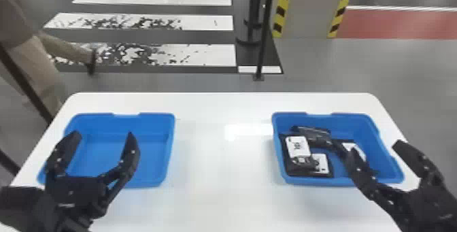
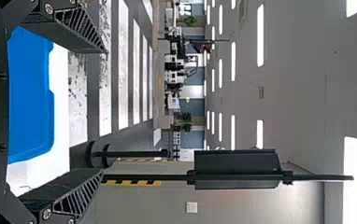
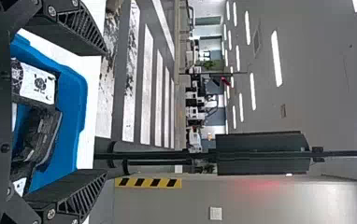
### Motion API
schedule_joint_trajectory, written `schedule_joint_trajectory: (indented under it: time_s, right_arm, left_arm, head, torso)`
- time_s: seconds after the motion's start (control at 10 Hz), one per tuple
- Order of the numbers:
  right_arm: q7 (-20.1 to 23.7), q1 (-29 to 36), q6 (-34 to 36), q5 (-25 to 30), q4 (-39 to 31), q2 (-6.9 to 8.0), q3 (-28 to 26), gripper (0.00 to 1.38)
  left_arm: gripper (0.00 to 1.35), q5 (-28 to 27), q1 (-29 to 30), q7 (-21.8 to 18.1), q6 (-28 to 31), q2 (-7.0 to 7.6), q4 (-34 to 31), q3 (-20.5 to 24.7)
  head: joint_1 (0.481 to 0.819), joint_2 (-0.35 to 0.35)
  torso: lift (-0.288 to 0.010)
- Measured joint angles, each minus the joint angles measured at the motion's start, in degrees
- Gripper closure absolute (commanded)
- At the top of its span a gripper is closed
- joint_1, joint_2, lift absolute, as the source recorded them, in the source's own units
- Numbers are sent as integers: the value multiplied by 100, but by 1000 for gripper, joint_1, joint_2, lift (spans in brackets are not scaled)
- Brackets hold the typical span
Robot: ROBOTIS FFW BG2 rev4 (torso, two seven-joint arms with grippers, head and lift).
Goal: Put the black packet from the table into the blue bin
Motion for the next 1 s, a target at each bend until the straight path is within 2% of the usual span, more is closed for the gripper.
schedule_joint_trajectory:
  time_s: [1.0]
  right_arm:
    - [7, -136, 9, -50, 174, 0, 0, 125]
  left_arm:
    - [116, 0, -35, 0, 18, 26, -4, -53]
  head:
    - [695, -34]
  torso:
    - [-110]
